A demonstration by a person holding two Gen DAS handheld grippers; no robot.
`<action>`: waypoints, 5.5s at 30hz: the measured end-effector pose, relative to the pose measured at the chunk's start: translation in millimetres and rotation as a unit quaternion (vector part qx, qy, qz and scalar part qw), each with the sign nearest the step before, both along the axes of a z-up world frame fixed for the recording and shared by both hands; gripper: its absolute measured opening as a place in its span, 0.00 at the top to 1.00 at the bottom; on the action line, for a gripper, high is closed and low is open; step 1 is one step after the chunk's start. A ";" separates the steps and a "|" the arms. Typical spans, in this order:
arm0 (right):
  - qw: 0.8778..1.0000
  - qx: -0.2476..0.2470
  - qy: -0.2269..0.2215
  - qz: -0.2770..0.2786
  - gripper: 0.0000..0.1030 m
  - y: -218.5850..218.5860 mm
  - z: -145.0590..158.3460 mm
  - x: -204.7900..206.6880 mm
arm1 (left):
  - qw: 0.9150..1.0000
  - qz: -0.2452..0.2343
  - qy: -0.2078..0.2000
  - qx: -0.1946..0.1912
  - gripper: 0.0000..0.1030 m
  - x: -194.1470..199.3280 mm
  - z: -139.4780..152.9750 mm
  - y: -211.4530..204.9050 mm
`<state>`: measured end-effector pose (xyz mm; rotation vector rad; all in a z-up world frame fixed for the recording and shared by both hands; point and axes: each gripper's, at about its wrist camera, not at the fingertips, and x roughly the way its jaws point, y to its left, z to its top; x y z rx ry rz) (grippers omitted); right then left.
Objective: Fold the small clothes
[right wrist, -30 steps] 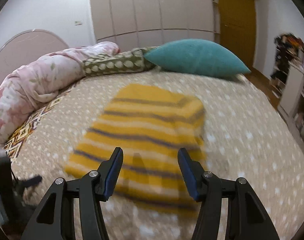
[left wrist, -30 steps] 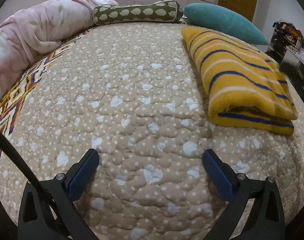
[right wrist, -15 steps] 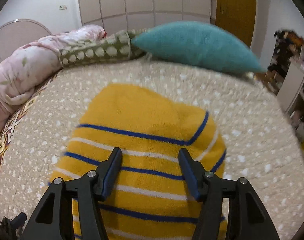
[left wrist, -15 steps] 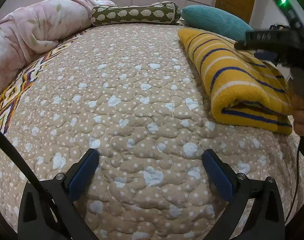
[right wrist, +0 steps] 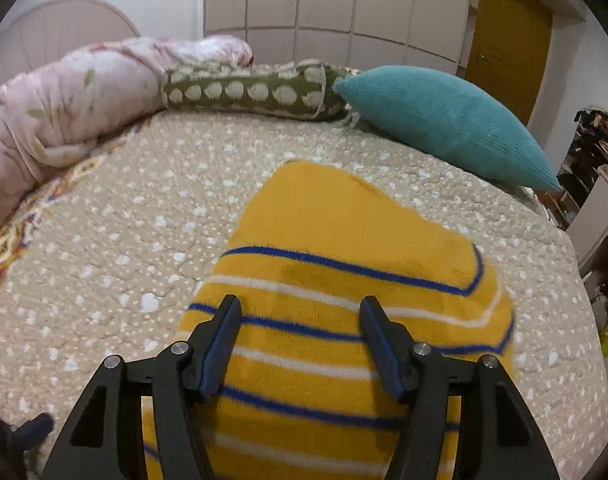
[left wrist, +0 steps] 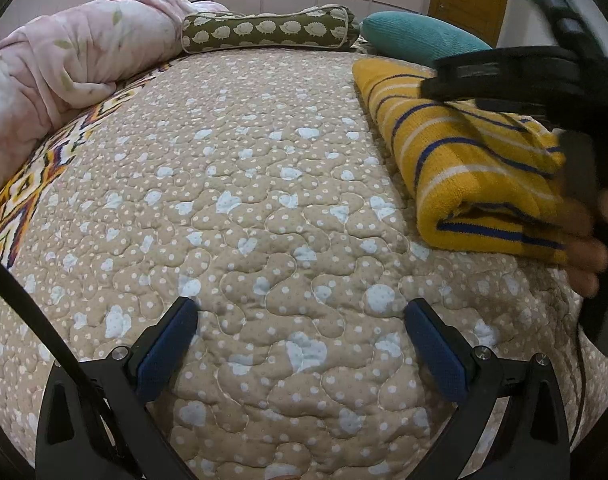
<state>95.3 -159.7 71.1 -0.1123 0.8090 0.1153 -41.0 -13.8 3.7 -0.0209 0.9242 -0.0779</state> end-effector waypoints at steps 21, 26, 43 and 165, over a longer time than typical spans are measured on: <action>0.998 0.028 0.003 -0.054 0.31 -84.8 -37.5 -151.4 | 1.000 0.005 -0.011 0.011 0.00 -4.4 -1.0 -4.2; 0.993 0.085 0.024 -0.080 0.31 -105.0 -46.7 -155.5 | 1.000 0.004 -0.012 0.010 0.00 -4.4 -1.3 -4.1; 0.993 0.078 -0.004 -0.090 0.24 -100.4 -43.1 -194.0 | 0.995 0.002 -0.092 0.025 0.00 -49.9 57.7 -21.5; 0.981 0.014 0.012 -0.191 0.18 -85.9 -14.1 -296.1 | 0.998 -0.040 -0.046 0.003 0.00 -145.3 90.3 -53.9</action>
